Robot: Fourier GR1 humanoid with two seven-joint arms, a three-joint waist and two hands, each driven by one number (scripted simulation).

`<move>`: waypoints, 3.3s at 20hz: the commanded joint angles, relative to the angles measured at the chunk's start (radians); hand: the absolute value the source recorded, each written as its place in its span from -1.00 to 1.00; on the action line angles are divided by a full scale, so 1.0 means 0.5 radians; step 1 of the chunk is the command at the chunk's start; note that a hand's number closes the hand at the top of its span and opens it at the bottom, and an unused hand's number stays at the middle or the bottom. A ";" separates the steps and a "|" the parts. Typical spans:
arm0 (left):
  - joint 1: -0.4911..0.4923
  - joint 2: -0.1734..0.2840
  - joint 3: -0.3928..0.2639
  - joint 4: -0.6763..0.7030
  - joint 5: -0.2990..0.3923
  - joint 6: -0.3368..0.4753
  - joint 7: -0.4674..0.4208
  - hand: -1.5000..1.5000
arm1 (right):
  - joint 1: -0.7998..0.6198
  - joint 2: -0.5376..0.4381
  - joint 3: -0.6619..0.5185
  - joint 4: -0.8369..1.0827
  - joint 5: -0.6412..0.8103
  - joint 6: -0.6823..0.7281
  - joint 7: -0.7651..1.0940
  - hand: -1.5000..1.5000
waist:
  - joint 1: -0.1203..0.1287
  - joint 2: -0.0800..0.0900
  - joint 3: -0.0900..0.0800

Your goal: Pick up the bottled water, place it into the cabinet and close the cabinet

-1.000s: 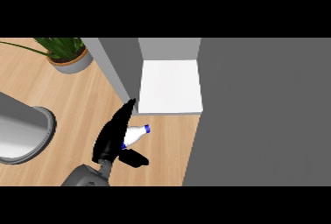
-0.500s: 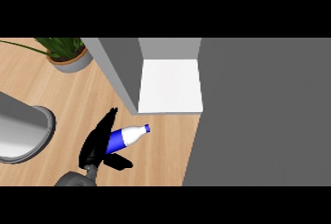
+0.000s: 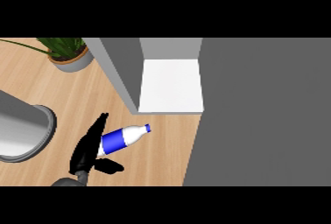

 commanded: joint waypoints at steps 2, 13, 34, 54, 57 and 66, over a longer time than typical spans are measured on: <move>-0.061 -0.010 0.135 0.216 0.043 0.039 -0.197 -1.00 | 0.105 -0.016 0.182 -0.167 0.287 -0.042 -0.001 -1.00 | -0.010 0.000 -0.001; -0.047 -0.016 0.304 0.264 0.274 -0.140 -0.461 1.00 | 0.139 -0.089 0.115 -0.225 0.177 -0.057 0.021 -1.00 | -0.011 0.000 0.000; 0.207 -0.485 0.687 0.163 1.741 -0.663 -1.654 1.00 | 0.055 -0.188 0.051 -0.167 0.066 -0.090 -0.055 -1.00 | -0.018 -0.008 -0.008; 0.129 -0.474 0.306 -0.448 1.876 -0.425 -1.175 1.00 | 0.060 -0.211 0.142 -0.250 0.162 -0.186 0.057 -1.00 | -0.002 -0.003 0.001; 0.092 -0.488 0.145 -0.499 1.842 -0.227 -1.179 1.00 | 0.024 -0.169 0.213 -0.259 0.235 -0.216 0.098 -1.00 | -0.007 -0.004 0.000; -0.234 -0.488 -0.073 -0.359 1.867 0.134 -1.092 1.00 | -0.051 -0.175 0.174 -0.275 0.227 -0.211 0.166 -1.00 | -0.017 0.000 -0.001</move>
